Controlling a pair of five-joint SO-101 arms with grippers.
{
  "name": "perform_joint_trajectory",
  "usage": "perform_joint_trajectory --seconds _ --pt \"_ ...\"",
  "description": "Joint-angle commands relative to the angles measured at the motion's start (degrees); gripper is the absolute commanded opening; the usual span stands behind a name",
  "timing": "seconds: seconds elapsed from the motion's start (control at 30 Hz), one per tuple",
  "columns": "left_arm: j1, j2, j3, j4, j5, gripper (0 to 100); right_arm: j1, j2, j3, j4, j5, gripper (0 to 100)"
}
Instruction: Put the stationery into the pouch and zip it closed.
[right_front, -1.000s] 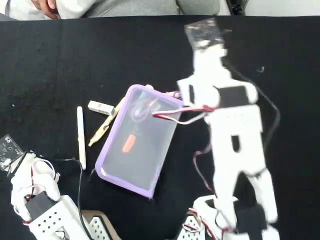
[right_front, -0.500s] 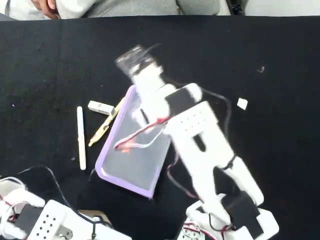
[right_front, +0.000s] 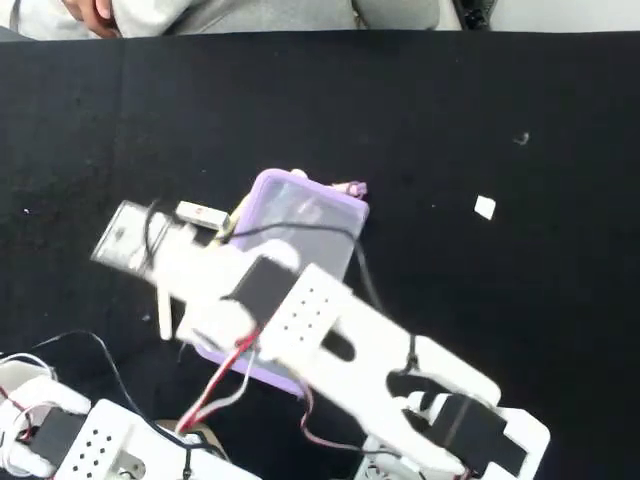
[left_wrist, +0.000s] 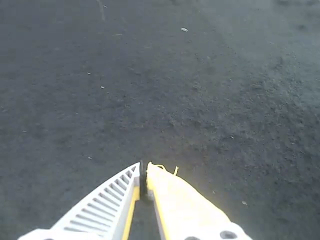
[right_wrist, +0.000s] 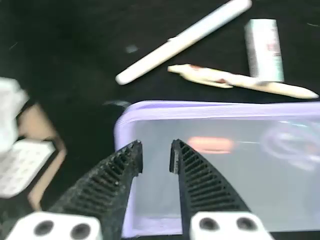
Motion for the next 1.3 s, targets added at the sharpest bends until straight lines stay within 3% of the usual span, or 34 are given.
perform_joint_trajectory --seconds 0.0,0.17,0.3,0.47,0.83,0.93,1.1,1.27 --pt "-0.2 -0.5 1.1 0.5 0.8 3 -3.9 0.9 -4.0 3.0 -0.2 10.9" --pt "-10.3 -0.5 1.1 -2.3 1.2 3 -6.2 1.9 -1.6 4.6 0.0 10.9" --pt "-14.5 -0.5 1.1 -2.7 1.2 3 -6.2 1.9 5.7 -1.9 1.4 10.8" --pt "-15.1 -0.5 1.1 -2.8 1.2 3 -6.0 1.9 14.2 -12.7 8.7 10.7" --pt "-15.3 -0.4 1.1 -2.5 0.8 3 -2.1 2.1 21.8 -28.1 15.6 10.8" --pt "-15.3 -0.4 1.1 -2.5 0.8 3 -1.5 2.2 22.5 -30.2 16.0 10.9" --pt "-15.3 -0.4 1.1 -2.5 0.8 3 -2.0 8.0 23.5 -34.7 25.1 10.7" --pt "-15.3 -0.4 1.1 -2.5 0.8 3 -1.9 15.9 21.0 -36.1 28.7 10.7"
